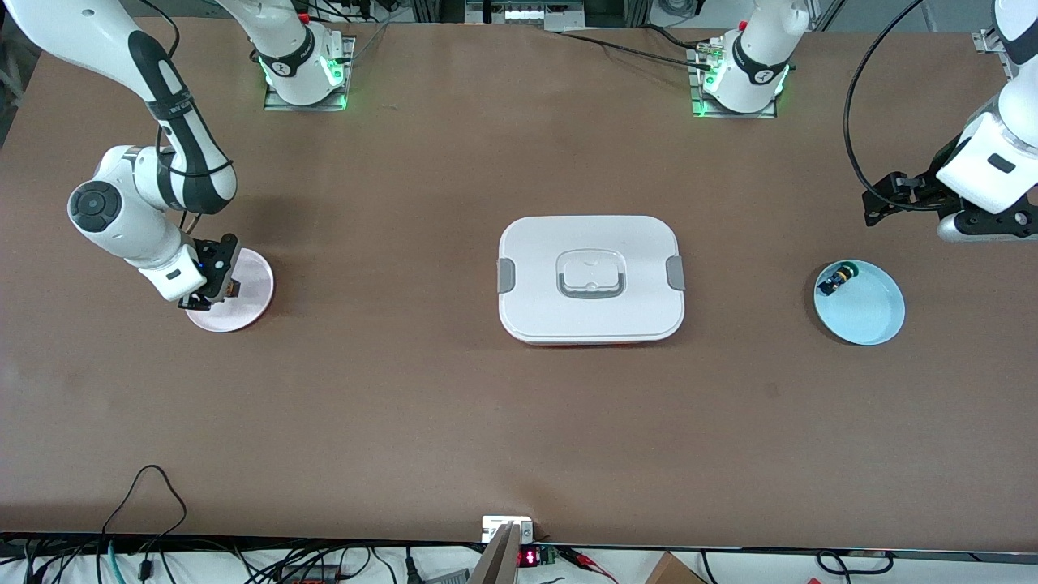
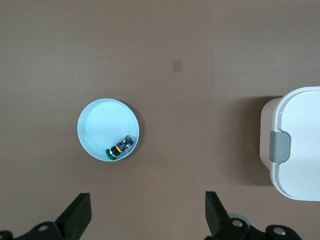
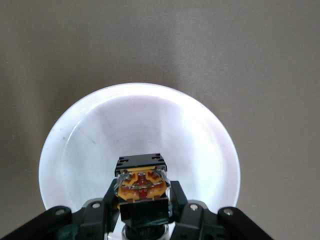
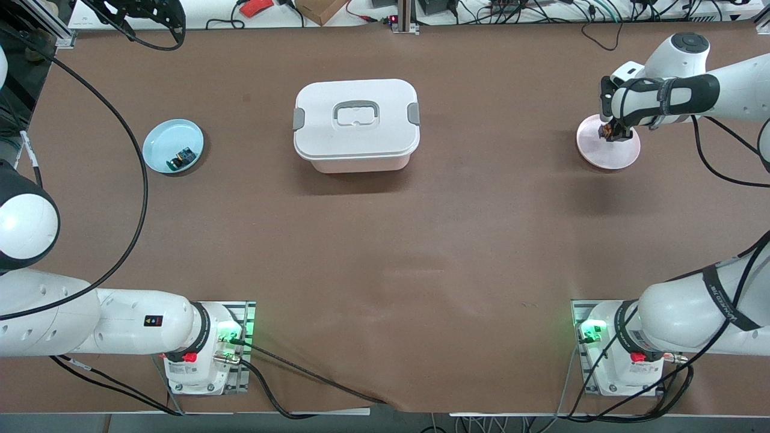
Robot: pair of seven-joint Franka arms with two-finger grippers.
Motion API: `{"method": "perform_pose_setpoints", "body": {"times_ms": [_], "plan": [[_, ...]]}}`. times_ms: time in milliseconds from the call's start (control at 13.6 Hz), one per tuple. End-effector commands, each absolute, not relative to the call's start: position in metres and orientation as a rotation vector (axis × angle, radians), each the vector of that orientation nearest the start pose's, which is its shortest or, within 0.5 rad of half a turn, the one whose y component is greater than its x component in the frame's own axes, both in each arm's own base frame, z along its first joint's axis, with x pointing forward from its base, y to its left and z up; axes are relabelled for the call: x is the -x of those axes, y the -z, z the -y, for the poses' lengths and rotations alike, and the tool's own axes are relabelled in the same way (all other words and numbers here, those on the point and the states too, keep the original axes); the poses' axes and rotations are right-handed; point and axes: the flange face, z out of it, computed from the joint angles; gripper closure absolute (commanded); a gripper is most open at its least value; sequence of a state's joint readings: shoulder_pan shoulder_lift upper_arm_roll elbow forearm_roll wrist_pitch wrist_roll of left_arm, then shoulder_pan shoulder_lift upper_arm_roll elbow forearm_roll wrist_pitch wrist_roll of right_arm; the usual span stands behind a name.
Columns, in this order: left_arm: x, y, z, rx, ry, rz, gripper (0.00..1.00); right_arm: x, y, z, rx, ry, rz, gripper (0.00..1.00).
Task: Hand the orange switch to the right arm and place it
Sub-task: 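Lower the orange switch onto the white plate with the right gripper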
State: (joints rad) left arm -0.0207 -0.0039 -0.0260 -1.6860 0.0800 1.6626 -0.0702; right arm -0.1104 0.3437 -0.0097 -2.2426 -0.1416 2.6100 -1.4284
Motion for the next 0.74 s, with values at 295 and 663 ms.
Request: {"method": "perform_pose_setpoints", "body": {"times_ms": [295, 663], "plan": [[-0.558, -0.584, 0.023, 3.071, -0.002, -0.03, 0.0, -0.52, -0.184, 0.07, 2.424, -0.007, 2.124, 0.69], [-0.559, -0.584, 0.025, 3.07, 0.001, -0.035, 0.0, -0.523, -0.211, 0.071, 2.484, 0.035, 2.075, 0.0]]}}
